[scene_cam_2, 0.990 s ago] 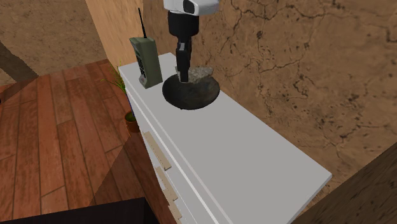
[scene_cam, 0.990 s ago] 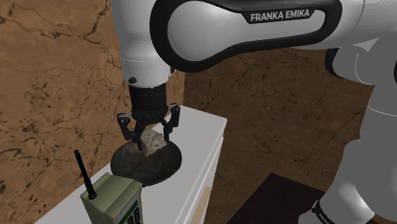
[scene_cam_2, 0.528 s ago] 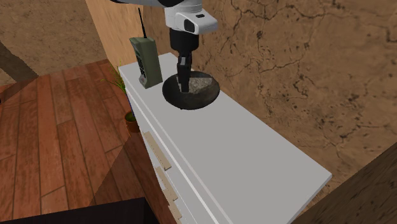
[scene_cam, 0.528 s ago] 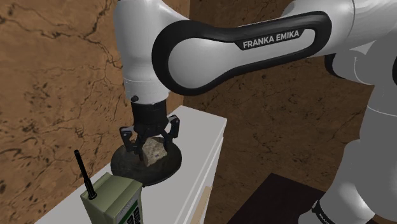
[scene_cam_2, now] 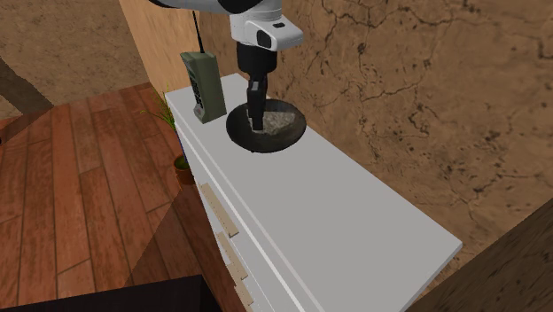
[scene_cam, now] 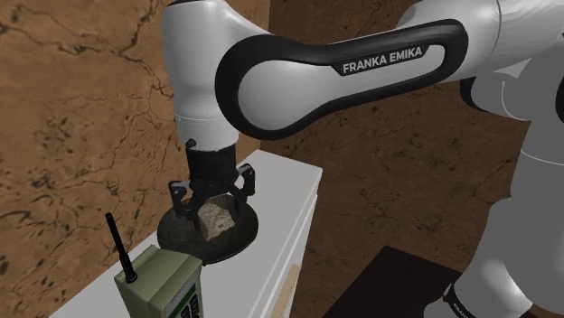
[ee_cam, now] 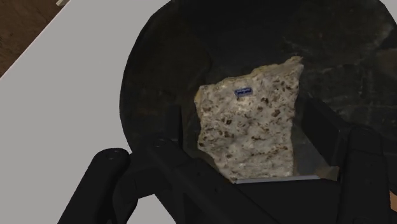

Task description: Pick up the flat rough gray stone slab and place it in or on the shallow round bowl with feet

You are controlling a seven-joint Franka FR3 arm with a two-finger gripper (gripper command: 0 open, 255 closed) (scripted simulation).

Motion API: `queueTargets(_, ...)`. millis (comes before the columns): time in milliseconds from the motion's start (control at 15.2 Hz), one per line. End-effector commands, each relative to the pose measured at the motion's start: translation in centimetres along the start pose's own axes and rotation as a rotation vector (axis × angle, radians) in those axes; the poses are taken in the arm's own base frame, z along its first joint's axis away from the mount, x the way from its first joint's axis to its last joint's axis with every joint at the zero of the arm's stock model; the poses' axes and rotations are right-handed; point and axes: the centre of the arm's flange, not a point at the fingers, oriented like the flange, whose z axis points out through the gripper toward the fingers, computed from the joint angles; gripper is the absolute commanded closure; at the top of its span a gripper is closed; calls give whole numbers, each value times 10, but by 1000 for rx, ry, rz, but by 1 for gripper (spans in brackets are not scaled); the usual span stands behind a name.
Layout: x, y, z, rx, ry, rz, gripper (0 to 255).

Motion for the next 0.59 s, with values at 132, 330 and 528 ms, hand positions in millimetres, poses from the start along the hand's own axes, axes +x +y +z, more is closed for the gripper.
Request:
queueTargets(132,0,0,0,0,0,0,0)
queueTargets(330,0,0,-13,0,0,0,0)
queueTargets(528,0,0,-50,0,0,0,0)
